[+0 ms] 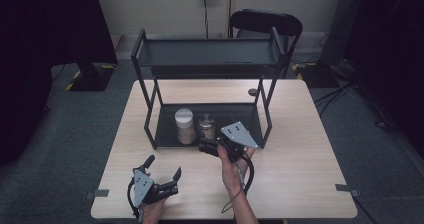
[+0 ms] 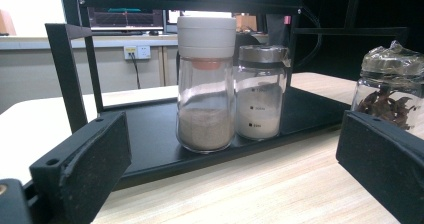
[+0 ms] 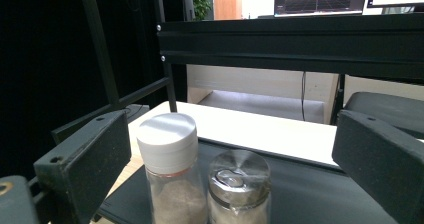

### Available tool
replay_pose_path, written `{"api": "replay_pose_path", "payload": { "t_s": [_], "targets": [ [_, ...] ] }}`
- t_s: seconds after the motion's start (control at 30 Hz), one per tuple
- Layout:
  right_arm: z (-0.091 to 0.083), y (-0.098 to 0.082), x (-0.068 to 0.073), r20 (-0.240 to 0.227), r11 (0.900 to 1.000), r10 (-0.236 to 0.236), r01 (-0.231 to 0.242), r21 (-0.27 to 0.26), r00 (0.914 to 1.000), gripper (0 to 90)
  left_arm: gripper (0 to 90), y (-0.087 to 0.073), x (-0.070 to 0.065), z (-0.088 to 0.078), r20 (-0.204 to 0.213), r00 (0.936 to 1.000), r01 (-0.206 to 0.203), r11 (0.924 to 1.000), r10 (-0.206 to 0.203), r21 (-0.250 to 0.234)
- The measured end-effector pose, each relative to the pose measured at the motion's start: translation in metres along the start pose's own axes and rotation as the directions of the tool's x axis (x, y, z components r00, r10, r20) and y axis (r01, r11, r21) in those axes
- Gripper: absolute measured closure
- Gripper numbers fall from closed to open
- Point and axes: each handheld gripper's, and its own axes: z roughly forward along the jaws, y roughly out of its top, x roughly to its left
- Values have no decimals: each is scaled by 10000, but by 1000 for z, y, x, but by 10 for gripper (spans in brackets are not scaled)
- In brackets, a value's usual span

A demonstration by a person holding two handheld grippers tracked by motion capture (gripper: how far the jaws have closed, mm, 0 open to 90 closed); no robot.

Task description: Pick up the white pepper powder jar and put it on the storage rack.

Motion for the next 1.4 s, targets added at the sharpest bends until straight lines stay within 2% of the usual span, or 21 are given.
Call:
{"api": "replay_pose_path", "payload": {
  "t_s": [0.7, 0.97, 1.4],
  "targets": [
    [-29, -12, -10, 380, 9994, 222, -212, -272, 9990, 13, 3, 0, 0, 0, 2, 10000, 18, 10000, -18, -2],
    [-43, -17, -19, 412, 9985, 366, -348, -429, 9985, 0, 3, 0, 0, 0, -10, 10000, 18, 10000, -18, 3],
    [-61, -27, -29, 795, 9969, 618, -576, -540, 9949, 0, 3, 0, 0, 0, -12, 10000, 10, 10000, -10, 11]
  ]
}}
